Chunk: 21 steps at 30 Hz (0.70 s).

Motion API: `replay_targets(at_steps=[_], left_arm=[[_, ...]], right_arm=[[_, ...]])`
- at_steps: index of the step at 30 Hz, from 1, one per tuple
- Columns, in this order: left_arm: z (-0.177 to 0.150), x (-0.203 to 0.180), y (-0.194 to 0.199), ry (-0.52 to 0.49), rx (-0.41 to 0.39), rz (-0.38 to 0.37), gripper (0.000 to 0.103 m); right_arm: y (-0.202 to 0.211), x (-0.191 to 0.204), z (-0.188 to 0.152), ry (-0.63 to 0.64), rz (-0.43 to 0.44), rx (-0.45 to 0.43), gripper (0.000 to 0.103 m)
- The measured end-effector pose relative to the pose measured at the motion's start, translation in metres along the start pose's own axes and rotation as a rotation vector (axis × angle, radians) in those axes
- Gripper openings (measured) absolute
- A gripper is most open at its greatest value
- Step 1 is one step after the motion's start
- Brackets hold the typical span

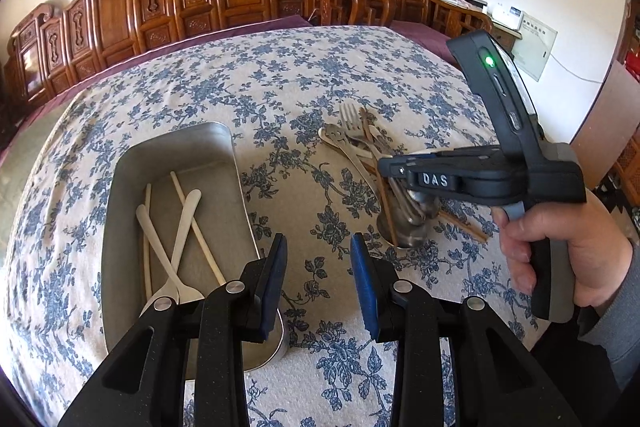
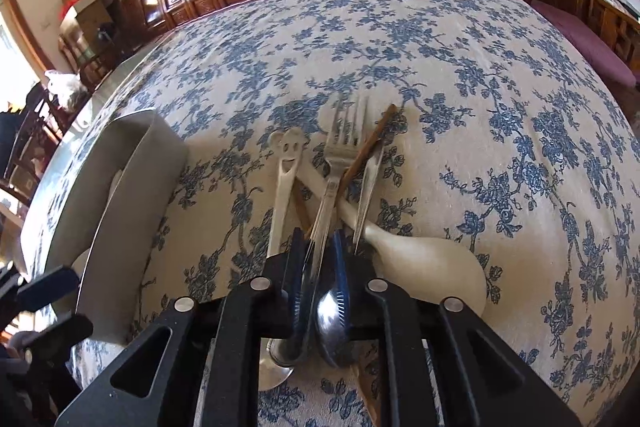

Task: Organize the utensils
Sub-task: 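Grasp metal forks and spoons from the pile with the right tool, then lift the right tool from the pile, keeping one metal fork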

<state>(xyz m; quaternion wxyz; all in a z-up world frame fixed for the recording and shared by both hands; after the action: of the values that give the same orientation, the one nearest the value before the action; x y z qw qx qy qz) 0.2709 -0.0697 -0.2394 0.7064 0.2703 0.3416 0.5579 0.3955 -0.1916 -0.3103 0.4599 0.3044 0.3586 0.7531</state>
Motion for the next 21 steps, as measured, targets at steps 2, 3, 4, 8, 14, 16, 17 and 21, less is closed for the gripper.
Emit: replay_targets(at_steps=[2,3,4,8,14,16,17,21], left_arm=[[-0.001,0.0,0.0,0.0,0.0,0.004,0.031],[-0.001,0.0,0.0,-0.001,0.001,0.006,0.031],[-0.001,0.0,-0.001,-0.001,0.002,0.008,0.031],[-0.003,-0.001,-0.003,-0.001,0.004,0.017,0.031],[-0.004,-0.004,-0.005,-0.003,0.001,0.035,0.031],[-0.004,-0.006,-0.005,-0.006,0.001,0.041,0.031],[-0.004,-0.007,-0.006,-0.008,0.004,0.042,0.031],[-0.005,-0.011,-0.009,-0.018,0.009,0.052,0.031]], right_arm=[[-0.004,-0.004,0.003,-0.034,0.029,0.0,0.022],[-0.006,-0.005,0.003,-0.049,0.046,0.003,0.022],[-0.007,-0.006,0.004,-0.057,0.056,0.003,0.022],[-0.007,-0.003,0.004,-0.082,0.111,0.0,0.012],[0.006,-0.005,0.007,-0.072,0.107,-0.032,0.0],[0.012,-0.008,0.008,-0.068,0.108,-0.047,0.0],[0.013,-0.009,0.007,-0.063,0.107,-0.048,0.0],[0.016,-0.009,0.006,-0.025,0.096,-0.055,0.001]])
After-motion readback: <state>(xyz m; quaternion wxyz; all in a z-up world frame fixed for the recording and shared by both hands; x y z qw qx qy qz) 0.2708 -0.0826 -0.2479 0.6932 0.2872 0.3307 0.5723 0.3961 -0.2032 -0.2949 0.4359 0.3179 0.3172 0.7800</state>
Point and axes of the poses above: each gripper's, at about its wrist camera, not at the fingertips, and y roughly against the way its jaws point, x to its left, z to its top, the point moved 6 cm from there along -y, roughly the way its jaws point, and after that the axes turned 13 degrees about y, right-handed, at the moved point
